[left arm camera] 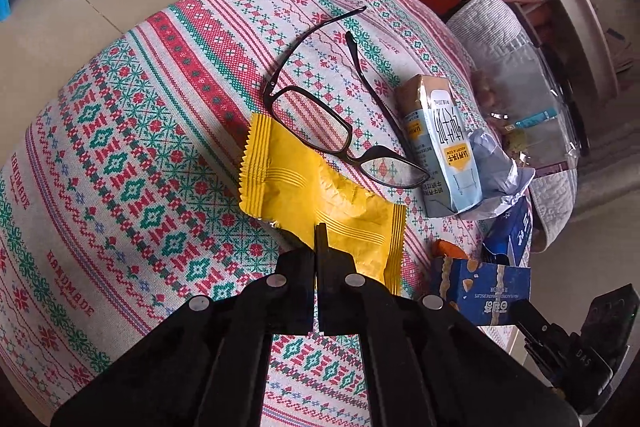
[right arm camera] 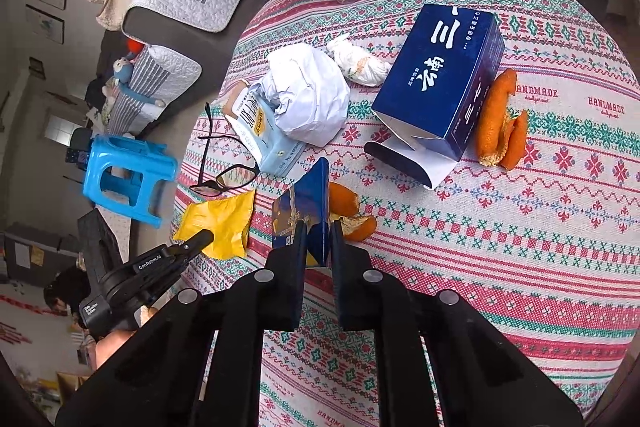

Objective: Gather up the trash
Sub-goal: 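Grasp the blue biscuit box with the right tool while the left tool holds the wrapper, then carry wrapper and box over the bin and open both tools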

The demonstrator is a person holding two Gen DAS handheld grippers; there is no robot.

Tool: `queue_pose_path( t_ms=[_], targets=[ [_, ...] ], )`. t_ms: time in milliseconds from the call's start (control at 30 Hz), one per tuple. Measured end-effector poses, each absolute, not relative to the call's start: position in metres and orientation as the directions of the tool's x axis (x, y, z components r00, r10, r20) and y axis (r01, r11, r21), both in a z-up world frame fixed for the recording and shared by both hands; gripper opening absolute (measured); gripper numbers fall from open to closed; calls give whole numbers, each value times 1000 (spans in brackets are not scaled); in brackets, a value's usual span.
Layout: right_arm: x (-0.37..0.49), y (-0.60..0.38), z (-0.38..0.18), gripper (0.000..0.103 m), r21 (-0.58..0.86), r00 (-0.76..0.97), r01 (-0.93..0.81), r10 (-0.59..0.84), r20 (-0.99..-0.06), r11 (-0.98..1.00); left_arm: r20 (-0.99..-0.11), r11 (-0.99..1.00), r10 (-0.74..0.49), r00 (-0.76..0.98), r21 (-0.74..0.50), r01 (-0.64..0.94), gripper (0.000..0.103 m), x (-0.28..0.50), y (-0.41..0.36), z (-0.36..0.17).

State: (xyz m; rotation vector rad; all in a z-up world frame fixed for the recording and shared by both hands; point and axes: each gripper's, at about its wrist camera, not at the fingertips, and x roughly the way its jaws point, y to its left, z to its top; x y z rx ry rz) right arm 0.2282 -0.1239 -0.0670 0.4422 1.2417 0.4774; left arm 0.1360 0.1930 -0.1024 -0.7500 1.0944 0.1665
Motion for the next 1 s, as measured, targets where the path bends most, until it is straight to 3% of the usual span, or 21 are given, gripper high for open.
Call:
queue_pose_path(
  t_ms=[200,500,1000],
  targets=[
    [224,-134,-61,10,543,261,-86,545,-797,835,-849,778,-258,462,-466,-421,0,132,171,-93],
    [212,-172,-44,9,528,306,-48,516,-800,848,-833,859,-337,440,-463,-219,0,134,97,-66],
    [175,-300,-4,9,390,448,84,314,-837,917,-786,867,-492,374,-480,133,0,153,-75,-40]
  ],
)
